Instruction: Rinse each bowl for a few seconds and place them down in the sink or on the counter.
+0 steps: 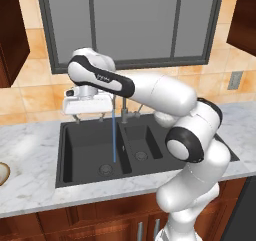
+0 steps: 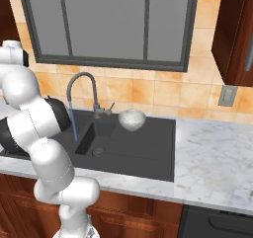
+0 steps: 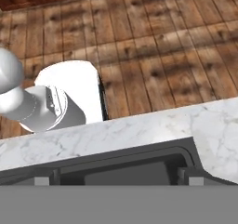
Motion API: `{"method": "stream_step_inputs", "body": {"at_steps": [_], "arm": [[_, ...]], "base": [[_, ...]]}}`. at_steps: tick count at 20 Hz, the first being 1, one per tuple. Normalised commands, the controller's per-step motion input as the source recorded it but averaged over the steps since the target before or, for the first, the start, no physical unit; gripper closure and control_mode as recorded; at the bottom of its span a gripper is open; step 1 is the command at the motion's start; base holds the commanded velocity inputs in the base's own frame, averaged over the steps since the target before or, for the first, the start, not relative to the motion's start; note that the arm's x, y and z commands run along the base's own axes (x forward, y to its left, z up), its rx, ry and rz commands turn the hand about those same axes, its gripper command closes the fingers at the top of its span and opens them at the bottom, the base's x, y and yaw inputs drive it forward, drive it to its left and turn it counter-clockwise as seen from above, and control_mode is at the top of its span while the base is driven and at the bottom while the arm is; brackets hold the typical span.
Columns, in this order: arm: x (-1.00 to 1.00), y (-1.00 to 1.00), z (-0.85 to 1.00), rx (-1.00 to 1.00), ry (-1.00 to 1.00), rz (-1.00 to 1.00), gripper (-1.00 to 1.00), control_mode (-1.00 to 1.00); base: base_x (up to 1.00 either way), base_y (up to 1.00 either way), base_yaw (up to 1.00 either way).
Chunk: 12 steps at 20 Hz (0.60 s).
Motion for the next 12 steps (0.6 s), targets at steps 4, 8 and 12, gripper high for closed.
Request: {"method": "stream_step_inputs", "body": {"at_steps": [4, 8, 12], "arm": [[-0.10, 0.35, -0.11, 0.08, -0.07, 0.00, -1.00, -1.00], [-0.06, 0.32, -0.10, 0.08, -0.07, 0.00, -1.00, -1.00], [-0.01, 0.28, -0.06, 0.08, -0.06, 0.00, -1.00, -1.00]], "base": [[0.00, 0.00, 0.00], [0.00, 0.00, 0.00], [0.00, 0.00, 0.00]]}}
